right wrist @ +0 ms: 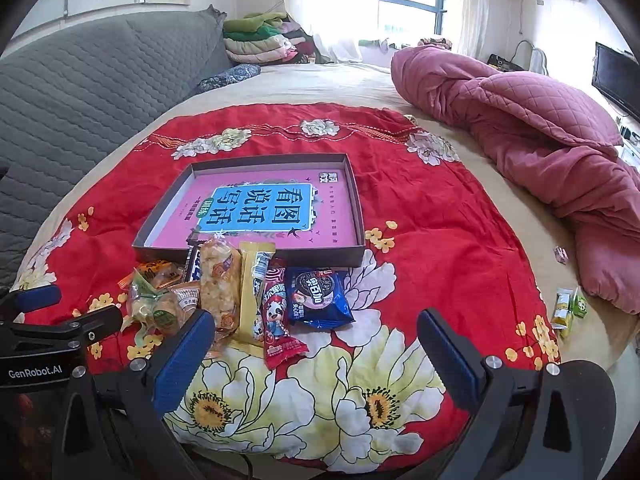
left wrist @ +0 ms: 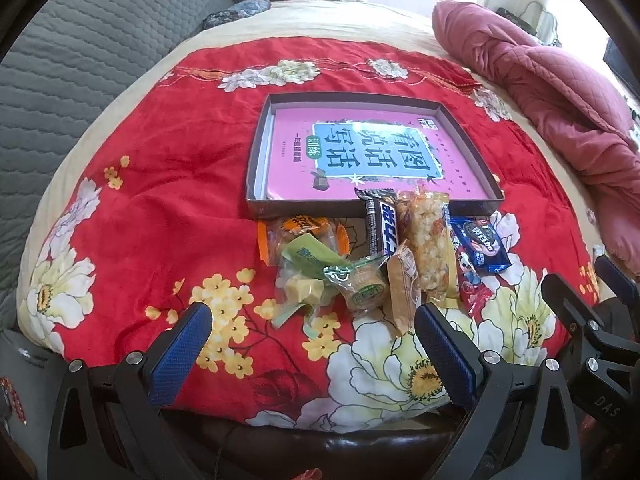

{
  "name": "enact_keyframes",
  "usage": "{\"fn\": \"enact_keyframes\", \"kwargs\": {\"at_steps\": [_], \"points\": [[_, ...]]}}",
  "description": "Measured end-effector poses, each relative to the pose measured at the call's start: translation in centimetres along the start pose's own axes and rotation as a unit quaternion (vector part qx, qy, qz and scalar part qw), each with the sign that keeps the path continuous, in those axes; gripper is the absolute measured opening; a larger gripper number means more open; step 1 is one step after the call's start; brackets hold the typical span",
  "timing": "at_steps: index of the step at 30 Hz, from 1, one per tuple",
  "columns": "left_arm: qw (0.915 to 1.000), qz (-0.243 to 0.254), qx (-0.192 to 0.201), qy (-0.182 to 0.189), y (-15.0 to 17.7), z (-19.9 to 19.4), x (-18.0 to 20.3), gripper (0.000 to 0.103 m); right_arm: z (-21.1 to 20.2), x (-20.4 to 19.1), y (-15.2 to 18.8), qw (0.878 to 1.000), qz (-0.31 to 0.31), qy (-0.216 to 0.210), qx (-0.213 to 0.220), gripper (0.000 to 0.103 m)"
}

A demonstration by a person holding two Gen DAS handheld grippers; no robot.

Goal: Organize snacks

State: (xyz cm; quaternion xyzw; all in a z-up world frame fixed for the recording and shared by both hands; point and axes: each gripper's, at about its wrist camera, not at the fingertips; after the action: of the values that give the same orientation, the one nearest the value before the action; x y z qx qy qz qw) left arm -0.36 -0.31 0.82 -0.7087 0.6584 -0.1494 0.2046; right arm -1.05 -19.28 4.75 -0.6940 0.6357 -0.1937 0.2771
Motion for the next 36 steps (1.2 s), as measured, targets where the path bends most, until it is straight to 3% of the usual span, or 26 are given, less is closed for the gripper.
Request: {"fn": "enact_keyframes", "kwargs": {"at_steps": [36], "points": [[1.0000, 0.002, -0.008, -0.004, 0.33, 0.53, 0.18, 0.102, 0.28, -0.18, 0.16, 1.000, -0.003, -0.001, -0.006, 0.102]]}}
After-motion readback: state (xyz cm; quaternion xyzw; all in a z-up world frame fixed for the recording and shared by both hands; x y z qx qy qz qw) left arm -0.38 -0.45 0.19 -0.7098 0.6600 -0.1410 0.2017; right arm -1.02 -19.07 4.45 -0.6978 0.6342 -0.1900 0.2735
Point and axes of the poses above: each gripper's, at about its wrist camera, not at the fingertips, and z roughly the way its jaws point, x to its right, y to its underside, and after that the axes turned 6 degrees about -y, right-handed
